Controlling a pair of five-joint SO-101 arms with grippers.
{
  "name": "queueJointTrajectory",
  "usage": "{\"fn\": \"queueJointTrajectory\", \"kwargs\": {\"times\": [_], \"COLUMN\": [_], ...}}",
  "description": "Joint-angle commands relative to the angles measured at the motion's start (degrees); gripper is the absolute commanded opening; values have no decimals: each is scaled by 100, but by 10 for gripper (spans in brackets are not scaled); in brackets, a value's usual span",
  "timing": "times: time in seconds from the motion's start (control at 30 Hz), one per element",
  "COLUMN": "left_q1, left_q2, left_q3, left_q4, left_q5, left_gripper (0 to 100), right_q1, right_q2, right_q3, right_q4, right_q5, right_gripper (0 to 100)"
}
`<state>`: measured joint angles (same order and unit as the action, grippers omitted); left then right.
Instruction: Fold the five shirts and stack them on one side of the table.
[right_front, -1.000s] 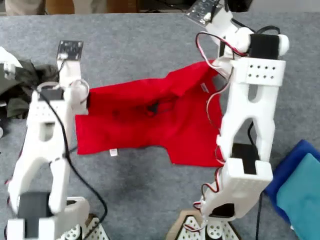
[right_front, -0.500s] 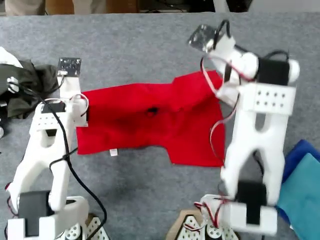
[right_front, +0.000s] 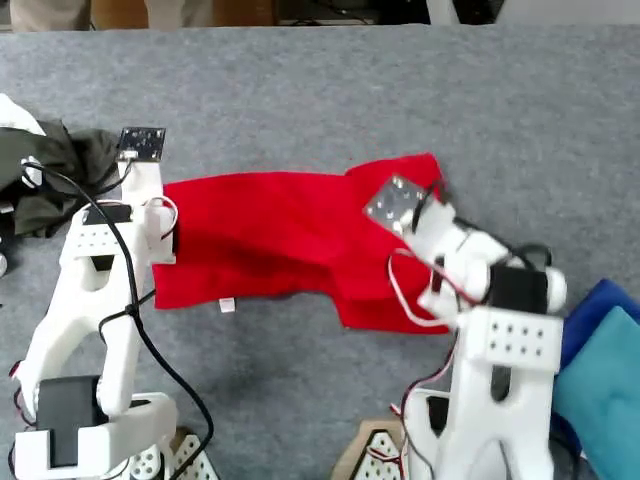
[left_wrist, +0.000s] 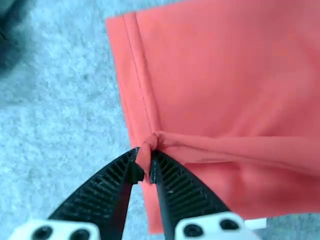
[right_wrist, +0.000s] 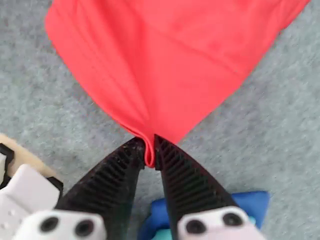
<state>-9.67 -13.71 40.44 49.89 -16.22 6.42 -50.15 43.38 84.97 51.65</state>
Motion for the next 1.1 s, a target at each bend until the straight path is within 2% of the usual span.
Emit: {"fn": "queueJointTrajectory", "kwargs": {"times": [0.0,0.17,0.47,0.83,1.07], "left_q1": [-167,-149,202,255,387], "left_q2": [-40,-40,-40,-40,-40], "left_q3": [-79,-62,325,352,360], "left_q4": [246,492,290,905,976], "left_q5": [-35,-35,-26,-167,-185], "left_gripper": [19,19,19,19,19], "right_q1": [391,752,752,725,716], "right_q2": [-470,-541,-541,-532,-532], "right_q3": [330,769,1262,1437,1437], "right_q4": [-62,-202,-703,-932,-932], "right_q5": [281,536,527,501,501], "right_gripper": [5,5,5,5,5]}}
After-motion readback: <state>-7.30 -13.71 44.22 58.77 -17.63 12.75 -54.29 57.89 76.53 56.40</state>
